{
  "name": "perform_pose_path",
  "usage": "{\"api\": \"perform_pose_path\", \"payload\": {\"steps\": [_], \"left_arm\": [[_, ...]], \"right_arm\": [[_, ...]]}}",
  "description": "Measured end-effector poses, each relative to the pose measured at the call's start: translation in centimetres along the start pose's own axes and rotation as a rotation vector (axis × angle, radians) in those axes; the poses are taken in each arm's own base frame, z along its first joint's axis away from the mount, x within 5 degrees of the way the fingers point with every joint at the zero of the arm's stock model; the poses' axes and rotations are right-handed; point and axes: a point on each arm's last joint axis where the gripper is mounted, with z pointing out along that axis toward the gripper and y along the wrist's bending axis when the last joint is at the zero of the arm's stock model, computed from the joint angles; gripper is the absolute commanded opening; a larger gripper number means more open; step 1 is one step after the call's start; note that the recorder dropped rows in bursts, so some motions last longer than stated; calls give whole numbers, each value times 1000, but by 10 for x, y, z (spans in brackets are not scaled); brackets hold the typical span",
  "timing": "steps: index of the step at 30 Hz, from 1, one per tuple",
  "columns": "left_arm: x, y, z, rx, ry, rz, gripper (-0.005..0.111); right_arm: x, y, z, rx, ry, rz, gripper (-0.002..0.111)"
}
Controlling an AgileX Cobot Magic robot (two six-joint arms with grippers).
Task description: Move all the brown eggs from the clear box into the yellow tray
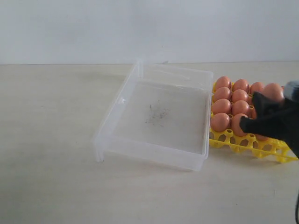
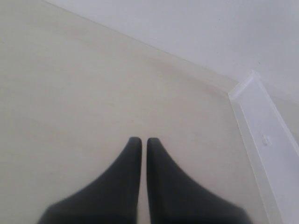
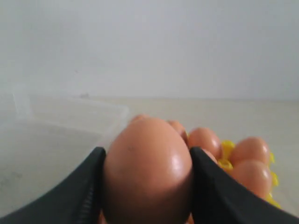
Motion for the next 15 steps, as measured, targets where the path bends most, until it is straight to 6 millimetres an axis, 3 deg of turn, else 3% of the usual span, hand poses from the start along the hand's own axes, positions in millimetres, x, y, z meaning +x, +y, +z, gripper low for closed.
{"api": "perform_pose_path", "payload": {"steps": [7, 15], "left_arm": [[0, 0, 0, 0, 0, 0, 4], [0, 0, 0, 0, 0, 0, 4]], "right_arm": [[23, -26, -31, 87, 130, 16, 0], [28, -31, -32, 121, 151, 97, 0]]}}
